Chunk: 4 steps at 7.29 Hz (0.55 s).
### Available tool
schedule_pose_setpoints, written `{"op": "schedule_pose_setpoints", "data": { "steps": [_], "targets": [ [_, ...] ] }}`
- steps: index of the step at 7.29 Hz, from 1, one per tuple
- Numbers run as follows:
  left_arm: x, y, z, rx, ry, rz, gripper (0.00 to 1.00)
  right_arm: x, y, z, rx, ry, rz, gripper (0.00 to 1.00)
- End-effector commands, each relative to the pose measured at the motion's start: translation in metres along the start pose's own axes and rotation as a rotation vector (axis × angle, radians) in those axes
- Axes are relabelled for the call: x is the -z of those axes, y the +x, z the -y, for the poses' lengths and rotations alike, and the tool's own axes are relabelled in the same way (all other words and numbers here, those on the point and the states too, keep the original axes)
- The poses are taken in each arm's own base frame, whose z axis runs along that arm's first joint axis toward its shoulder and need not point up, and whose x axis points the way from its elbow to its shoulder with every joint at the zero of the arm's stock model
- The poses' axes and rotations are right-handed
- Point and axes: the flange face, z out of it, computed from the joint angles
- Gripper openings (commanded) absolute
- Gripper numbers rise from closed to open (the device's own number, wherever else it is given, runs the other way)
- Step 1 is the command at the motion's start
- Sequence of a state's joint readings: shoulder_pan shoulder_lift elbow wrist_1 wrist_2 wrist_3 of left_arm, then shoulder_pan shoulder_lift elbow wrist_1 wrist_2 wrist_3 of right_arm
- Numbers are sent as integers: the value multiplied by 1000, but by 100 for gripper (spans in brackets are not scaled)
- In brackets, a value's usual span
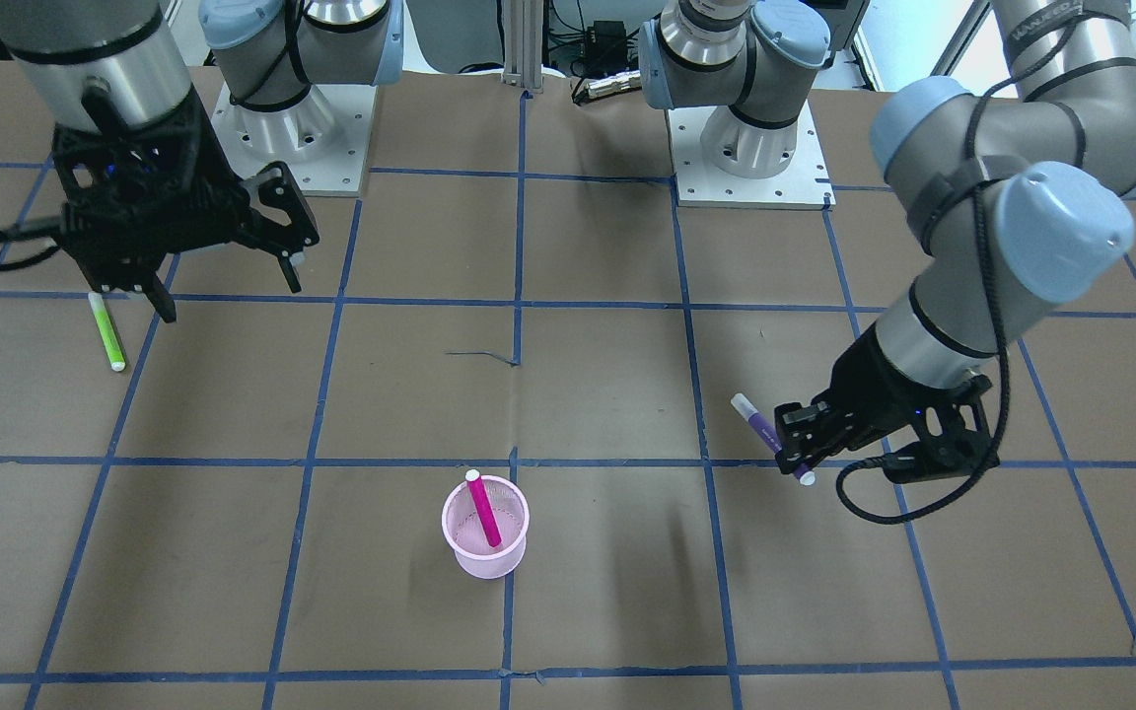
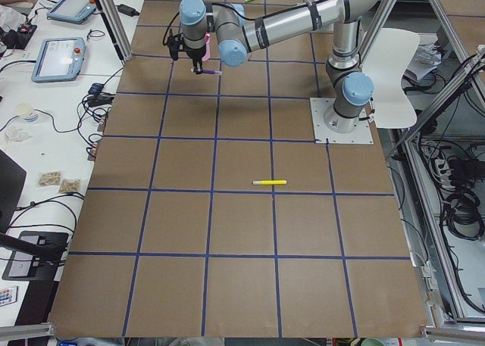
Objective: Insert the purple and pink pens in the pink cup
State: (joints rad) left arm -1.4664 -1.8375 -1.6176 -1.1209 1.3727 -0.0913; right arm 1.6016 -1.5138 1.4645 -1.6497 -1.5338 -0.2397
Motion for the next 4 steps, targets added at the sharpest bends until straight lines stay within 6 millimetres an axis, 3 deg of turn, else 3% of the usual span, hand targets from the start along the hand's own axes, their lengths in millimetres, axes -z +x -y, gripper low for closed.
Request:
{"op": "schedule_pose_setpoints", "data": {
  "steps": [1, 3, 4],
  "targets": [
    [7, 80, -18, -55, 202, 80, 0, -4, -8, -37, -291, -63, -6, 100],
    [2, 149, -42, -41, 333, 18, 0, 4, -9, -50, -297, -58, -52, 100],
    [-4, 160, -45, -56, 394, 28, 0, 3, -11, -50, -293, -62, -43, 100]
  ]
}}
